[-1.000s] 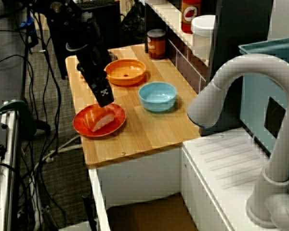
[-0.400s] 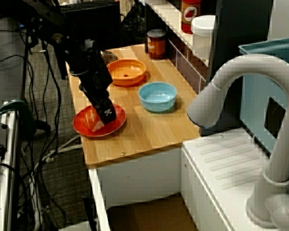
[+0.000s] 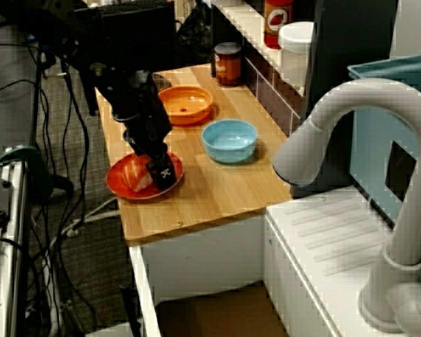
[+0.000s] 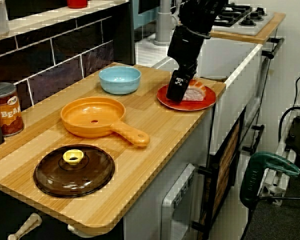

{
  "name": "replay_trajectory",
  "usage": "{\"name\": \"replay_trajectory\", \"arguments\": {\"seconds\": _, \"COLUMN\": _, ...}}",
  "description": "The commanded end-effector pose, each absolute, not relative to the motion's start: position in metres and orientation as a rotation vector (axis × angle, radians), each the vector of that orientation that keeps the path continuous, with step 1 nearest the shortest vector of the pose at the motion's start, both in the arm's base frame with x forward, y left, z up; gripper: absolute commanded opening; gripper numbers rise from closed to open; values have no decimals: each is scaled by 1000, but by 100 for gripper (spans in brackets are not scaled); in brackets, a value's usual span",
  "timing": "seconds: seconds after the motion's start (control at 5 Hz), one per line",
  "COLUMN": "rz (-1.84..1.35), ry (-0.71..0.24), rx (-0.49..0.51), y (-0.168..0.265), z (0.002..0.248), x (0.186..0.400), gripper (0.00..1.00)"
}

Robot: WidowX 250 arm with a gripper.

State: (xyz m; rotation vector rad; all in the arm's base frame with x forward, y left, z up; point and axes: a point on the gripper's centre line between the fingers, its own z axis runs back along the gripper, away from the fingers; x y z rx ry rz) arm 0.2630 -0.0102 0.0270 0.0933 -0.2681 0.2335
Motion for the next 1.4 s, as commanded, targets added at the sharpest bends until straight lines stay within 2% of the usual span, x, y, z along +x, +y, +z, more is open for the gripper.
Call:
{"name": "replay_trajectory", "arguments": {"seconds": 0.0, "rz": 239, "ry": -288, "rx": 62, "y": -3, "z": 42, "x": 272, "gripper": 0}}
{"name": "replay_trajectory", "arguments": {"seconds": 0.2, "rz": 248, "ry": -280, "rx": 39, "y": 2, "z": 55, "x": 277, "gripper": 0}}
{"name": "replay_trajectory", "arguments": {"seconds": 0.4, "rz": 274, "ry": -270, "rx": -4, "y": 12, "z": 82, "x": 280, "gripper": 0}}
{"name": "replay_trajectory", "arguments": {"seconds": 0.6, "rz": 292, "ry": -265, "rx": -39, "y": 34, "z": 110, "x": 288, "gripper": 0}}
{"name": "replay_trajectory", "arguments": {"seconds": 0.8, "rz": 343, "ry": -291, "rx": -71, "y": 63, "z": 128, "x": 297, "gripper": 0}}
{"name": "replay_trajectory", "arguments": {"seconds": 1.2, "rz": 386, "ry": -364, "rx": -39, "y": 113, "z": 140, "x": 314, "gripper": 0}}
